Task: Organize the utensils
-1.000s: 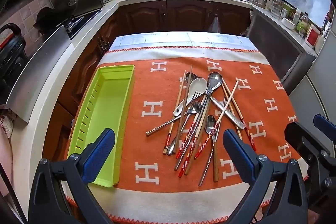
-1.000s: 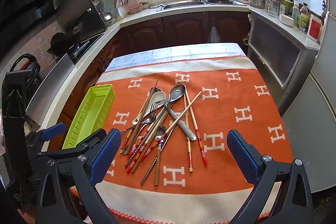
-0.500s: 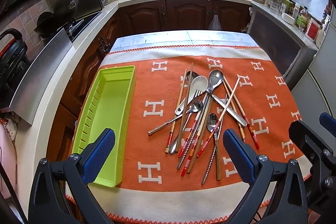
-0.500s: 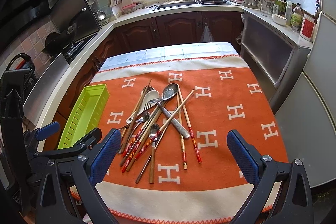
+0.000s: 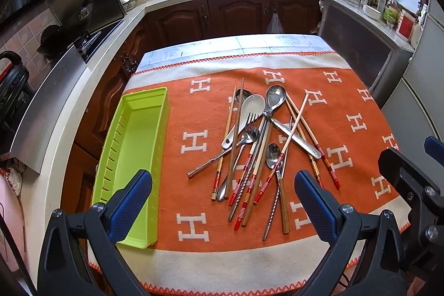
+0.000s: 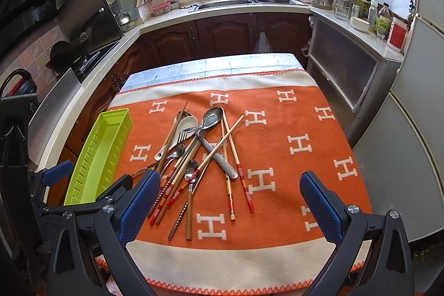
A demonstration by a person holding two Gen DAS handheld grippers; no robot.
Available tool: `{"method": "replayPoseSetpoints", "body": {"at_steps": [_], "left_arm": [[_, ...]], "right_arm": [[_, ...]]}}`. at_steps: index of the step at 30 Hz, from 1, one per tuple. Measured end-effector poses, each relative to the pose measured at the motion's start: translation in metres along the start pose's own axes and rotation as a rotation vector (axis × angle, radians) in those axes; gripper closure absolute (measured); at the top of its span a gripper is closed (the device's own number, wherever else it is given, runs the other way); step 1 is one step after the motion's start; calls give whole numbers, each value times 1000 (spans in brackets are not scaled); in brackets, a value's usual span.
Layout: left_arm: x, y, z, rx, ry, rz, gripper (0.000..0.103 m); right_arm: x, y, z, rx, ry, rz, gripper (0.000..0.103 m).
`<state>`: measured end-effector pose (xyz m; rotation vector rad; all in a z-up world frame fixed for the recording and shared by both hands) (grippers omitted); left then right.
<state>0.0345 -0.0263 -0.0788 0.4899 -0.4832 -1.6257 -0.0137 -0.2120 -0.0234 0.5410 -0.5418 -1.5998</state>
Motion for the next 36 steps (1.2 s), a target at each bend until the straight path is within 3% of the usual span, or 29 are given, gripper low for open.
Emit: {"method": "replayPoseSetpoints", "body": {"at_steps": [14,22,28,36], "left_arm": [[-1,1,-4,-9,-22,21,1],[-23,30,-2,67,-65,51,1],[-38,49,-21,-11,-96,71,1],[-34,64,-78,-88,-71,-1,2]], "right_arm": [[5,0,-1,0,-5,-14,1],[15,13,-4,19,-22,7,2],[21,35,-11,17,-31,85,19],[29,68,-42,-2,10,48,23]]}}
Point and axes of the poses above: each gripper's, at about its wrist camera, not at the fingertips, and z roughly against the way its jaws point, x to its right, y to its top, the point moved 10 cm from there along -z, roughly the way its jaws point, and after that the axes turned 4 degrees about -y, right-handed, at the moved point
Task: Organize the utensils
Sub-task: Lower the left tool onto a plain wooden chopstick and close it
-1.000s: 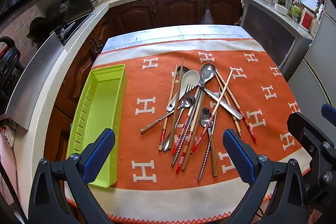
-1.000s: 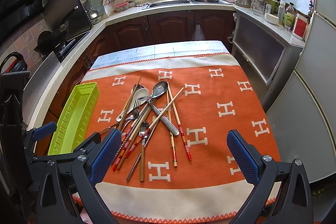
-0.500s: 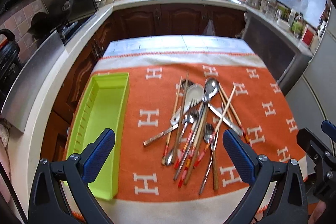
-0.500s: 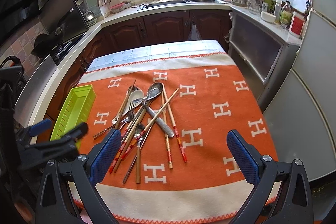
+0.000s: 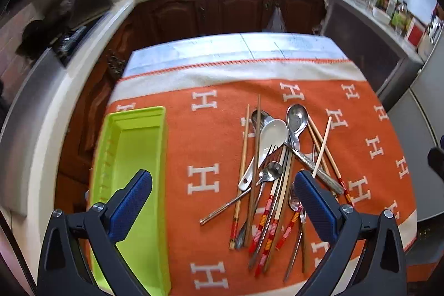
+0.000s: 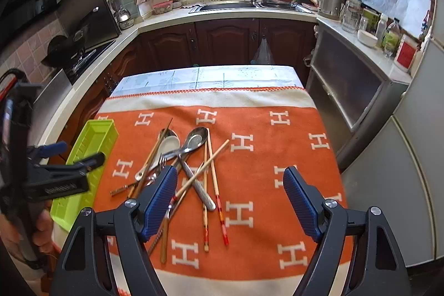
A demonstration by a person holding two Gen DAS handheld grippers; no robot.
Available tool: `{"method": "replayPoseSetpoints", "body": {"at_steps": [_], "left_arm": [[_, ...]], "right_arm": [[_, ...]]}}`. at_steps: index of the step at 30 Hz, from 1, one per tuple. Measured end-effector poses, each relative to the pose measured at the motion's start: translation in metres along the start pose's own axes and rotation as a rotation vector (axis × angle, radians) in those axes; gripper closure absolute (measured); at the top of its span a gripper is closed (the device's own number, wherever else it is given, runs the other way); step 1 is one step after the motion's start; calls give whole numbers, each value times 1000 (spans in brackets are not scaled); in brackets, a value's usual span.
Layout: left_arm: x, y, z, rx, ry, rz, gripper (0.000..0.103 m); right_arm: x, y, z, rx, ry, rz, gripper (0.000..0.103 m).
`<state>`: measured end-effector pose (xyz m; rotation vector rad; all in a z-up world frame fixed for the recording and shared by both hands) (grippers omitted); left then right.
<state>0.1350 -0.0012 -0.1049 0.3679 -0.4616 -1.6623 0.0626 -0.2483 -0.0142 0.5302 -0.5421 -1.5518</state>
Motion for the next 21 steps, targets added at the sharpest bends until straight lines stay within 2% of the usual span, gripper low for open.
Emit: {"method": "replayPoseSetpoints", "body": {"at_steps": [5,8,13,19,21], "left_arm": [[10,4,-41,-51,-38,-22,17],[14,5,-68,-88,-49,-39,32],[20,-3,-108,-170,-88,-46,66],[25,-12,-135,-206,-119,-44,83],[25,-11,-137,-196,-126,-41,84]], "right_arm": [[-4,7,-39,-51,58,-44,27],[-8,6,-66,-86,97,-79,29],[-11,-7,-115,-144,128,-132,35],[-16,-37,-161,-224,168,-170,41],[-17,-45,-173,-245,176,-174,43]]}}
Point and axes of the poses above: each gripper's, at about its wrist camera, not at the fingertips, and z roughly against the way its jaws point, x to its right, y to its top, the point moved 10 cm from there along -z, roughly the way its jaws point, and after that the axes turned 4 degrees about -y, right-handed, at the moved point
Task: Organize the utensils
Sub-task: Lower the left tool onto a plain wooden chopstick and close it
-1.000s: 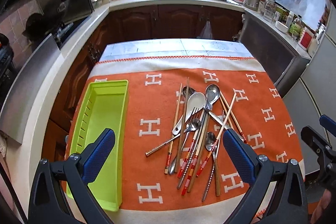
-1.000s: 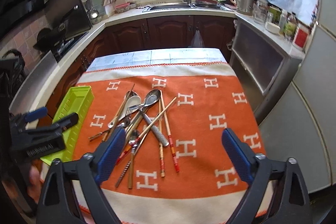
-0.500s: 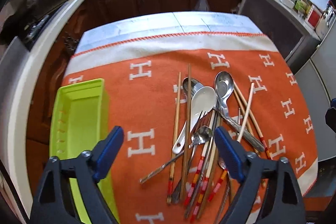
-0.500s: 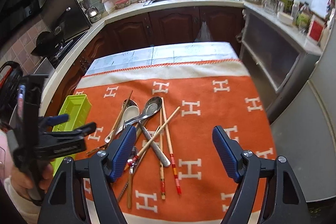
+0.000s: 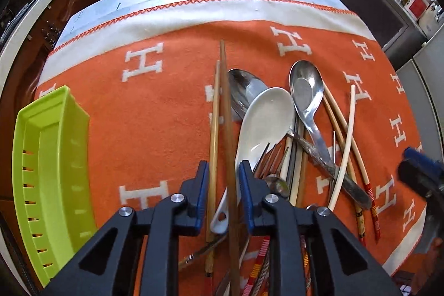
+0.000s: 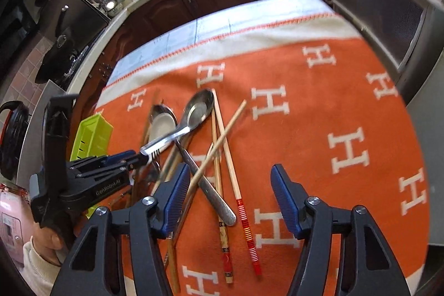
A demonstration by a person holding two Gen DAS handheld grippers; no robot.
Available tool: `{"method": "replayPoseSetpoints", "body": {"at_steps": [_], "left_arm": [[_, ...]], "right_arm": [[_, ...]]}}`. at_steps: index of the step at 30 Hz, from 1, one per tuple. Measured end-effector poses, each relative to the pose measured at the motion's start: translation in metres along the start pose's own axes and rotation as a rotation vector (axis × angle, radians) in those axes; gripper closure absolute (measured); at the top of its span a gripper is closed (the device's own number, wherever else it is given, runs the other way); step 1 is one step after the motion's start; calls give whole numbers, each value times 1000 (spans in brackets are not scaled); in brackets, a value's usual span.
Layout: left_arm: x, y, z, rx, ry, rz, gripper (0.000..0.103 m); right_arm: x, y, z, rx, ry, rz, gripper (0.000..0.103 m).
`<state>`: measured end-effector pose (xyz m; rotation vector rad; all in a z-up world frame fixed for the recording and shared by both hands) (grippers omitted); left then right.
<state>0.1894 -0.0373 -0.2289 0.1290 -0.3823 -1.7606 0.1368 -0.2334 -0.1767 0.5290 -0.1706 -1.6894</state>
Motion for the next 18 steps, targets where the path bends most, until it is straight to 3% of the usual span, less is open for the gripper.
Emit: {"method": "replayPoseSetpoints", "body": {"at_steps": [3,18], "left_arm": [[1,2,1,13,8,0,97],[-4,-17,43,39,-39,42,99]], "right_arm": [[0,-9,-20,-33,18,-6,48],[-23,-29,-45,-84,87,-5,54]]}}
Point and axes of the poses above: each gripper's, at about its wrist camera, not at the fingertips, and z roughly against the way its jaws point, x to its right, y to its top, the point moved 10 cm from there along -z, roughly the way its jaws point, and after that the axes turned 4 degrees about -y, right-handed, at the moved point
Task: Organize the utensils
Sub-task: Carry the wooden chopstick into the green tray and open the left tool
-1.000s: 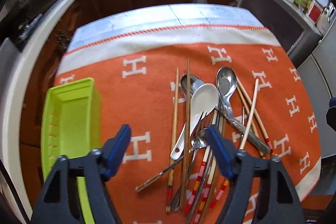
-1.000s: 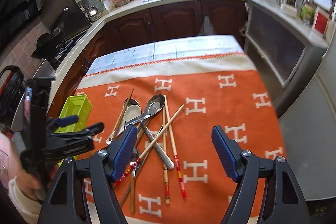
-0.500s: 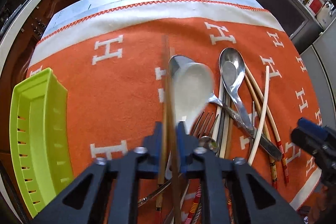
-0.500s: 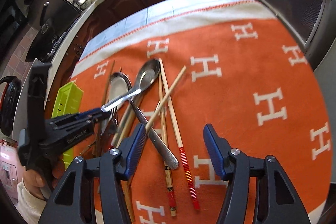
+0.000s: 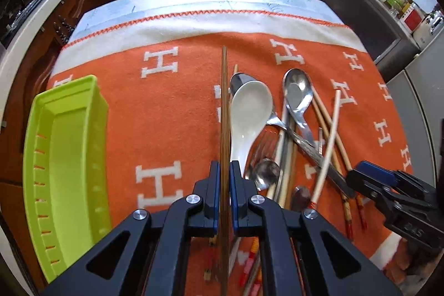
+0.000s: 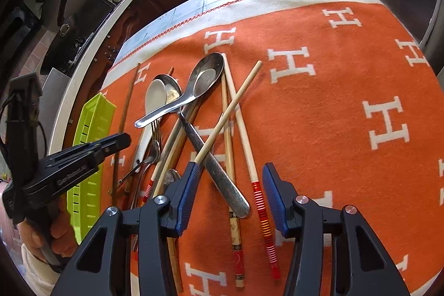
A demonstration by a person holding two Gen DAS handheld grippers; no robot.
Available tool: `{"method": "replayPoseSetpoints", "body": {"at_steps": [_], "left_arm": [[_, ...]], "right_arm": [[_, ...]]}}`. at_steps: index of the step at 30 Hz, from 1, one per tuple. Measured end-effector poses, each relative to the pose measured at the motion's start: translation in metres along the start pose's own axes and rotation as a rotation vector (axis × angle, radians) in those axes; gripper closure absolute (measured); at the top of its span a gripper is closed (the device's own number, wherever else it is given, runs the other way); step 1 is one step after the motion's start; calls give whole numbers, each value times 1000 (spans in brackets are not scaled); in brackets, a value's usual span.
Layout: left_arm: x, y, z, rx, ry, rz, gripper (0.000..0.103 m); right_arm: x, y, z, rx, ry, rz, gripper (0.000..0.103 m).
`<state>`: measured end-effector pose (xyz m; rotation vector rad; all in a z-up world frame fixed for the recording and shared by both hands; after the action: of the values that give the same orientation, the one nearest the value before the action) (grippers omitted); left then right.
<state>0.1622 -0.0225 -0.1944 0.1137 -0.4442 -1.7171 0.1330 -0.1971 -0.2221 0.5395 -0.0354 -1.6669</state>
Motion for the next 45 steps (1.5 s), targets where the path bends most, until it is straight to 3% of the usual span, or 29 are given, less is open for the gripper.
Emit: {"method": "replayPoseSetpoints", "body": {"at_steps": [6,11,22,23,24,25,27,31,34,39,45], "left_arm": [[-4,-2,64,88,17,-6,99],[-40,-10,103,132,129,16,99],[-134,-54,83,101,306,127,98],[-138,-56,78,95,305,132,95],[-140,-59,72,86,294,138,81],[-141,-63,65,78,284,145,60],[-144,-68,57,86,288,153,35],[-148,-74,55,134,277,182,28],[-152,-84,51,117,205,258,27],[-159,-104,50,95,181,330,27],[-158,-122,46,68,253,311,26]], "right_arm": [[-3,-4,8,-2,14,9,57],[-15,-6,17,7,20,22,57],[-29,-18,34,9,-17,43,57],[-29,-20,35,7,-22,43,57],[-28,-21,33,4,-27,41,57],[-28,-23,33,0,-31,38,57],[-26,-26,32,-8,-39,33,57],[-24,-28,31,-12,-58,28,57],[-23,-27,28,-18,-61,16,57],[-29,-22,18,-25,-53,11,61],[-35,-15,-1,-54,-47,-9,73]]}}
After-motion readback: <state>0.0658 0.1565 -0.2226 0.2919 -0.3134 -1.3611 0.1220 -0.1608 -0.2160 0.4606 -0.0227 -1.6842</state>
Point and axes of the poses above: each gripper's, at about its wrist camera, not at the fingertips, and z roughly against the way its jaws point, x to its right, y to its top, the point moved 10 cm from there along -z, roughly the way its jaws point, and after that the axes turned 4 degrees about -y, right-handed, at the moved point
